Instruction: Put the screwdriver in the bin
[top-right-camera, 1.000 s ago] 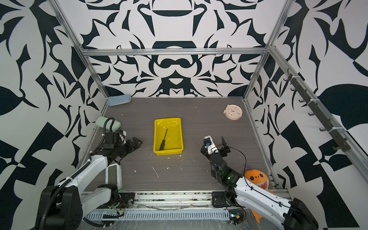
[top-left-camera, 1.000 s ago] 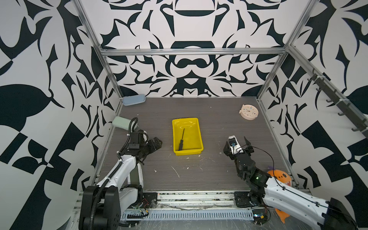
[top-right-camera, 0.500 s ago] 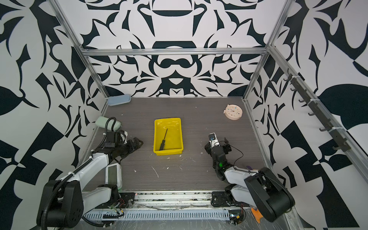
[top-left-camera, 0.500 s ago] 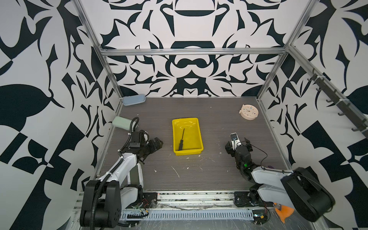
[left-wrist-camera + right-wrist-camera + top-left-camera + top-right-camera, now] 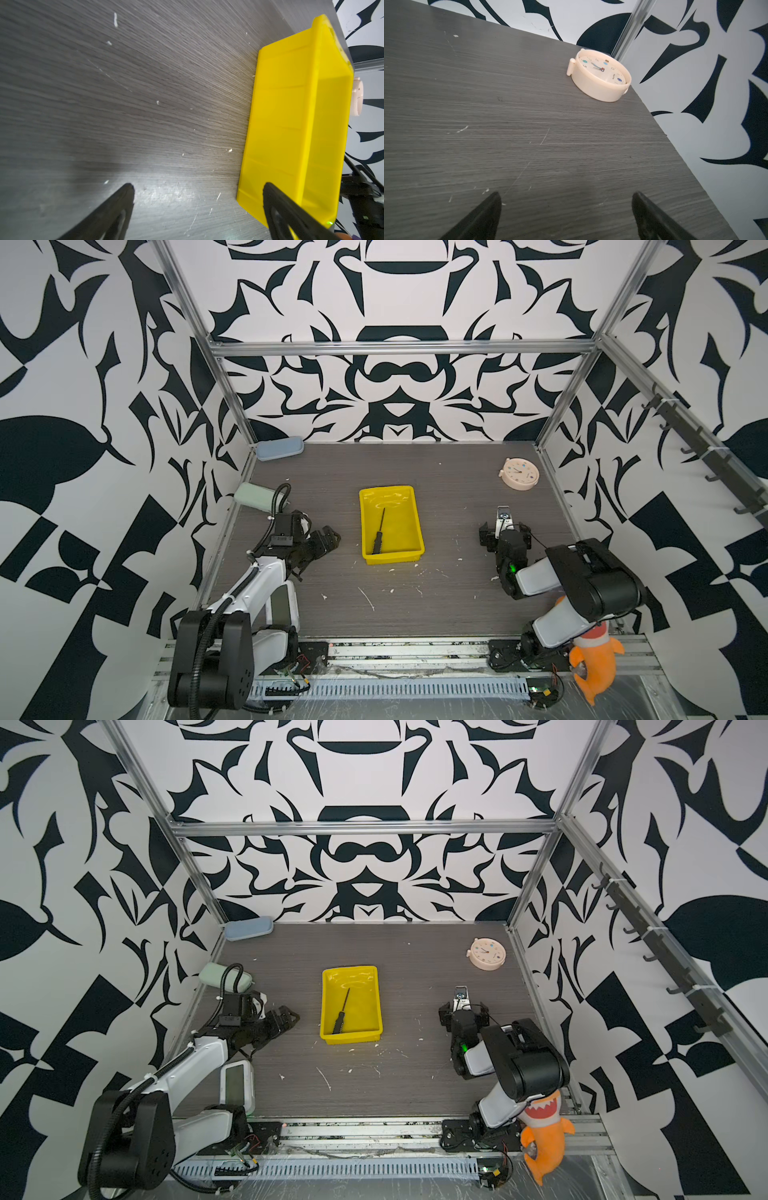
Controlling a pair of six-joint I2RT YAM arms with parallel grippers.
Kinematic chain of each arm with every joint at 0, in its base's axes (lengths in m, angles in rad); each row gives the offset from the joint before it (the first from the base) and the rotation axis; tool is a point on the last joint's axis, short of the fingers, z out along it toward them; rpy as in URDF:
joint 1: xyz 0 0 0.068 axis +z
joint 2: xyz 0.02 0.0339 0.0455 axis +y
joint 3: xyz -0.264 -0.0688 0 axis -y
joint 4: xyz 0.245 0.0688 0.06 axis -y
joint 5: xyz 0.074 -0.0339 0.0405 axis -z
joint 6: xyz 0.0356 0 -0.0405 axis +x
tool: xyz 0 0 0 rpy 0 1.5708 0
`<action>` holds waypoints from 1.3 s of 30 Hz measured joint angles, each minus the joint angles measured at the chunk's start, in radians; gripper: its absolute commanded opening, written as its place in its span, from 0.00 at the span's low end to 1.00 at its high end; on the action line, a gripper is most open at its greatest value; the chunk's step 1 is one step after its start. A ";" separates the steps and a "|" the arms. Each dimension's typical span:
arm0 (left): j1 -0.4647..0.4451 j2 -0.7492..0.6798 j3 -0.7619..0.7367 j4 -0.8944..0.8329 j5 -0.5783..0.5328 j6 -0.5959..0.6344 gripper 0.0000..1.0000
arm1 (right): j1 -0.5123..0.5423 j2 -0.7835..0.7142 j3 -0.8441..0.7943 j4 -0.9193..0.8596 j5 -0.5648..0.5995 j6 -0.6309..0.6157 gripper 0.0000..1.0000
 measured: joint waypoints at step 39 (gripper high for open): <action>0.016 0.163 -0.076 0.820 -0.726 0.462 0.99 | -0.013 -0.016 0.078 -0.074 -0.016 0.042 1.00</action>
